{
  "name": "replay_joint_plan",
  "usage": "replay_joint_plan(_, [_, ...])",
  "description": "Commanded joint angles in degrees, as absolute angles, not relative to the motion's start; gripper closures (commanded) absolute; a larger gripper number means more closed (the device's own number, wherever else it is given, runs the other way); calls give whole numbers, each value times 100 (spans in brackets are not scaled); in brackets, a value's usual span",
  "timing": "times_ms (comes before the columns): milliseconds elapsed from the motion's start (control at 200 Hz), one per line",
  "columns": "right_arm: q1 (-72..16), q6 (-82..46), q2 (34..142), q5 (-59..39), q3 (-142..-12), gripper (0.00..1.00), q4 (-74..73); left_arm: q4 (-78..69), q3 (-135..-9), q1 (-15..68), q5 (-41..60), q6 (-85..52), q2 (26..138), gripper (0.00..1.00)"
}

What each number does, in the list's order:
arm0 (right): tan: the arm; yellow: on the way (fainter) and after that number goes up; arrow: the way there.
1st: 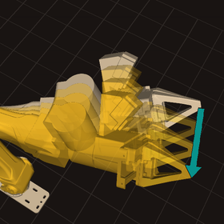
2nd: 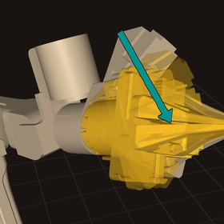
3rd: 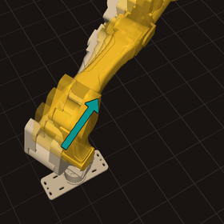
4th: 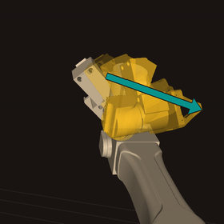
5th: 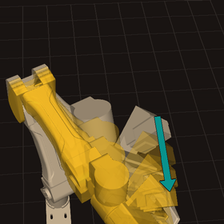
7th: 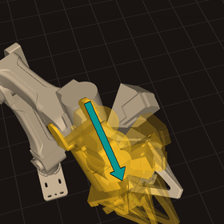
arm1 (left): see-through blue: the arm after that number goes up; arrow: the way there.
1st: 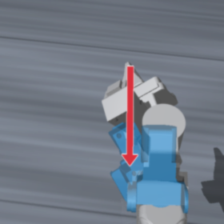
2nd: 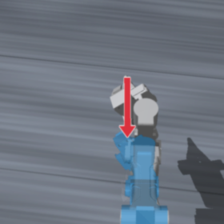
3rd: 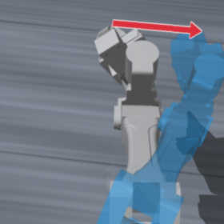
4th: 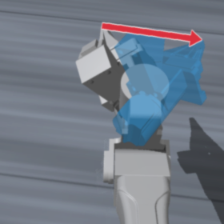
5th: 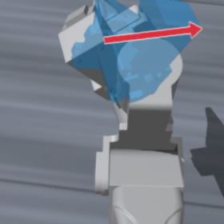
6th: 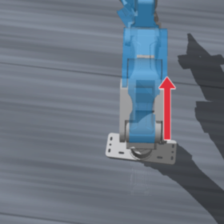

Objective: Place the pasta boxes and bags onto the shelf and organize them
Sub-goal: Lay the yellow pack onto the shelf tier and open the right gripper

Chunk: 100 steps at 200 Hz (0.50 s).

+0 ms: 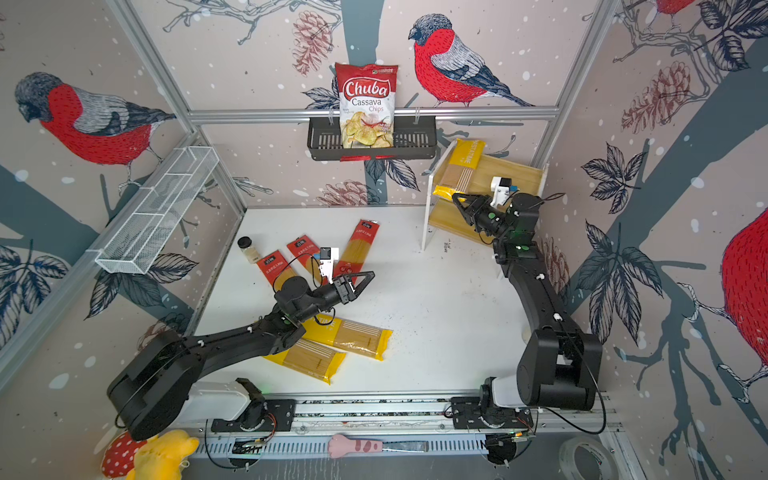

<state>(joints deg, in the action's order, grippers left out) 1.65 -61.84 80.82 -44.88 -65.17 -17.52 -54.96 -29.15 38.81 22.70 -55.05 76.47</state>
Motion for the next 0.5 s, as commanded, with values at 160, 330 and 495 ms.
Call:
replay_joint_plan(160, [173, -6249, 8028, -4274, -6475, 87, -1885, -5529, -2975, 3920, 2310, -5344, 7614, 52])
replay_joint_plan(330, [171, -6240, 7977, -4296, -6352, 80, -1933, -5533, -2910, 3920, 2278, -5335, 7576, 52])
replay_joint_plan(495, [154, -6240, 7893, -4274, -6210, 69, -1974, -5550, -2863, 3920, 2261, -5336, 7567, 52])
